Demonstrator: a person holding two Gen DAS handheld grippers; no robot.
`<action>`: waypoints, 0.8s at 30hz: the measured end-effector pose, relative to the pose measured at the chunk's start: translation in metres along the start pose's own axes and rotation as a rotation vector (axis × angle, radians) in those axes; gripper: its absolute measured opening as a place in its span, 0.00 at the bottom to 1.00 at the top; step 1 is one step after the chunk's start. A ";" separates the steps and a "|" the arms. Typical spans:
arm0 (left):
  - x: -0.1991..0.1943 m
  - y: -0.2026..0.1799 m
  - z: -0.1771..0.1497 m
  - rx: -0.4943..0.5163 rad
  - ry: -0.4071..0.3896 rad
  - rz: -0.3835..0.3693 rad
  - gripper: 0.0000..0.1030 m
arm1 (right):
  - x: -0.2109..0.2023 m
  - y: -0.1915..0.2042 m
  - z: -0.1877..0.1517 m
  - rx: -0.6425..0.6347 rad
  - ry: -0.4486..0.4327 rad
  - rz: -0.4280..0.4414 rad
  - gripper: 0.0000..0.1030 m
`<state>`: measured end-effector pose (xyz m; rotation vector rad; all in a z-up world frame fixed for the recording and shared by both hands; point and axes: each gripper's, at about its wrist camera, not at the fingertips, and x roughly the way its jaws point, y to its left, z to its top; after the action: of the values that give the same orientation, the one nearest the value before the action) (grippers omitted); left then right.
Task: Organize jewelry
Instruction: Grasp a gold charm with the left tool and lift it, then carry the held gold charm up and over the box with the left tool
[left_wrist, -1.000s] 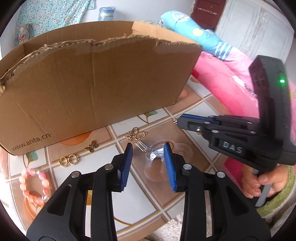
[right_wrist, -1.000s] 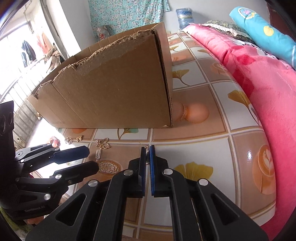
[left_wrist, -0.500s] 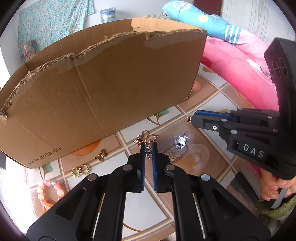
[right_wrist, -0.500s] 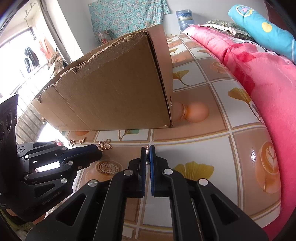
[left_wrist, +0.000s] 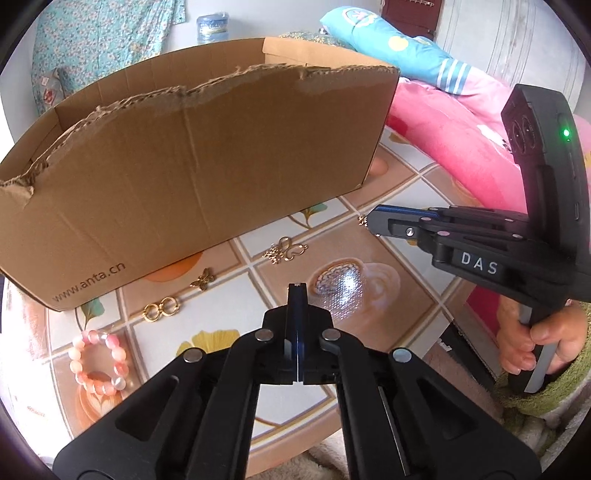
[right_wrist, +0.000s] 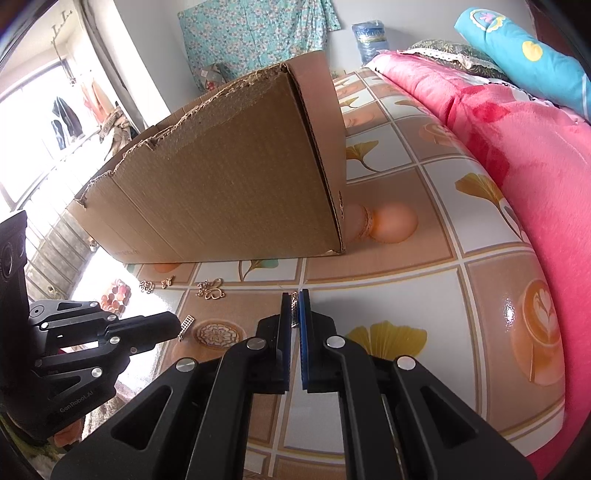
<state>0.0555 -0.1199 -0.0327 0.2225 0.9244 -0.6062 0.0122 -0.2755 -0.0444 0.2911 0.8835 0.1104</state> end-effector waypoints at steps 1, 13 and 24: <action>-0.001 0.000 -0.001 -0.002 0.000 0.000 0.00 | 0.000 0.000 0.000 0.001 0.000 0.000 0.04; 0.006 -0.009 0.003 0.022 0.017 0.015 0.27 | 0.000 -0.001 0.000 0.004 0.001 0.008 0.04; 0.008 -0.021 0.004 0.126 0.016 0.061 0.05 | 0.000 -0.002 0.000 0.006 -0.005 0.020 0.04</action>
<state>0.0502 -0.1420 -0.0353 0.3677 0.8923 -0.6080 0.0123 -0.2778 -0.0452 0.3058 0.8764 0.1258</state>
